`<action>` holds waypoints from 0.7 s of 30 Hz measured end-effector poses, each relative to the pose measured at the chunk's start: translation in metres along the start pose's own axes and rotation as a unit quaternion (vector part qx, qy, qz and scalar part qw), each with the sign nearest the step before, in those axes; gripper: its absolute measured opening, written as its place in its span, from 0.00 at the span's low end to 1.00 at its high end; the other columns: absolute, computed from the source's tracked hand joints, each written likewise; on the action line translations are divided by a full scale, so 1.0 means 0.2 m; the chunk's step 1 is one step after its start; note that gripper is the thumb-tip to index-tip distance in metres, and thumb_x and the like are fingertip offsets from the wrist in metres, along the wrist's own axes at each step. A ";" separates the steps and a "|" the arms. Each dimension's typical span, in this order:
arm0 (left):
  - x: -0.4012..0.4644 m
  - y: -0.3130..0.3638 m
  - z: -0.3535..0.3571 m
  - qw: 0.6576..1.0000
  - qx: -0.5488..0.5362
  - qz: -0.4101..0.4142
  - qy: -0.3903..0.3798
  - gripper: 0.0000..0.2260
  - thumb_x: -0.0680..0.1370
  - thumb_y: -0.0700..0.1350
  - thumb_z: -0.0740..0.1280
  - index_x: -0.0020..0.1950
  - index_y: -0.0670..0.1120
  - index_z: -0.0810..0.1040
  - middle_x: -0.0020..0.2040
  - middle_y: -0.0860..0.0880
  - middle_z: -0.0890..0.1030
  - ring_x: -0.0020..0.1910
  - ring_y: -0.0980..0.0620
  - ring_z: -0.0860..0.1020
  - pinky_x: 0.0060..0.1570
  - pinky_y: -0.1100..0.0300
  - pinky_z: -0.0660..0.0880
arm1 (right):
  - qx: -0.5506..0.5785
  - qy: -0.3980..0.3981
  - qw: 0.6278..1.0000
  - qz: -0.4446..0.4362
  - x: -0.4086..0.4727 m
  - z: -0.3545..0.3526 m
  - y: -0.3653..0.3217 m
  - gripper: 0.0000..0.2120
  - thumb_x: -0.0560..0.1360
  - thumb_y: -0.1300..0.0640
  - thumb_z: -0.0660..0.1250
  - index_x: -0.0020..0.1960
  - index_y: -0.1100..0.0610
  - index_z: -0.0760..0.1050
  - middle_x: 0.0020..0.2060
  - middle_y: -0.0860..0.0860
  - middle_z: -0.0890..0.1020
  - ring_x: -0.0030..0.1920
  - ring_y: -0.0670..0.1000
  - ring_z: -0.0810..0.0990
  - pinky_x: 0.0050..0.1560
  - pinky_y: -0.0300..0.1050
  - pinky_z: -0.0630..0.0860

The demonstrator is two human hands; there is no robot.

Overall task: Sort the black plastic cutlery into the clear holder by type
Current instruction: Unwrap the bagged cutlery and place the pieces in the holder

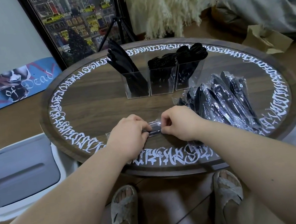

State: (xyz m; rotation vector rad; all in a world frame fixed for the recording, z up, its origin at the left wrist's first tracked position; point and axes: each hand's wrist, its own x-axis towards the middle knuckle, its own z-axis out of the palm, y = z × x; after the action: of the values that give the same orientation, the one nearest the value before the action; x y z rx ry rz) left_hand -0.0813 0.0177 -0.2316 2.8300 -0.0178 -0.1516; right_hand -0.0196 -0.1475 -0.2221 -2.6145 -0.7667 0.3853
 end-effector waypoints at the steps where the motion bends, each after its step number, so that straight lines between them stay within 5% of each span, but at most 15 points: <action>1: 0.00 0.00 0.00 1.000 -0.003 -0.004 0.002 0.10 0.79 0.49 0.63 0.59 0.56 0.79 0.64 0.55 0.72 0.62 0.53 0.69 0.59 0.58 0.69 | 0.015 0.003 1.000 0.009 0.00 -0.01 0.00 0.04 0.74 0.56 0.70 0.42 0.55 0.79 0.41 0.47 0.80 0.46 0.49 0.78 0.49 0.43 0.74; 7: 0.00 0.00 -0.03 0.999 -0.026 -0.024 0.006 0.05 0.79 0.48 0.64 0.54 0.52 0.76 0.57 0.52 0.75 0.56 0.51 0.72 0.53 0.58 0.70 | 0.098 0.065 0.988 0.098 0.02 -0.03 0.03 0.04 0.72 0.60 0.67 0.39 0.56 0.77 0.34 0.49 0.83 0.41 0.50 0.81 0.47 0.47 0.79; 11: -0.01 0.00 -0.05 0.999 -0.038 -0.037 0.009 0.04 0.79 0.49 0.63 0.52 0.51 0.72 0.50 0.52 0.75 0.52 0.49 0.73 0.51 0.55 0.71 | 0.292 0.104 0.938 0.153 0.02 -0.05 0.03 0.08 0.73 0.68 0.62 0.42 0.56 0.70 0.37 0.55 0.82 0.38 0.51 0.84 0.44 0.51 0.82; 16: -0.01 0.02 -0.07 0.998 -0.043 -0.040 0.009 0.04 0.79 0.49 0.63 0.49 0.53 0.68 0.50 0.55 0.72 0.50 0.52 0.72 0.54 0.51 0.71 | 0.386 0.089 0.906 0.152 0.02 -0.07 0.01 0.12 0.76 0.71 0.57 0.42 0.56 0.68 0.38 0.56 0.79 0.35 0.53 0.82 0.39 0.47 0.81; 19: -0.01 0.02 -0.08 0.996 -0.084 -0.031 0.026 0.05 0.79 0.45 0.65 0.49 0.51 0.69 0.50 0.52 0.74 0.46 0.52 0.74 0.47 0.58 0.69 | 0.360 0.079 0.916 0.162 0.01 -0.08 0.02 0.14 0.76 0.71 0.54 0.39 0.56 0.71 0.40 0.56 0.80 0.33 0.51 0.81 0.38 0.47 0.80; 21: -0.02 0.02 -0.08 0.996 -0.084 -0.025 0.024 0.05 0.78 0.44 0.65 0.49 0.50 0.69 0.51 0.51 0.75 0.48 0.51 0.75 0.48 0.57 0.71 | 0.236 0.073 0.955 0.164 0.01 -0.08 0.05 0.15 0.76 0.68 0.56 0.40 0.53 0.74 0.43 0.52 0.81 0.39 0.51 0.82 0.44 0.49 0.80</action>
State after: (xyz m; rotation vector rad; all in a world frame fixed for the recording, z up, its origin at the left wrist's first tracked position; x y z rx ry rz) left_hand -0.0828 0.0189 -0.2149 2.6666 0.0728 -0.0923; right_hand -0.0076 -0.1584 -0.2119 -2.2737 -0.1552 0.4026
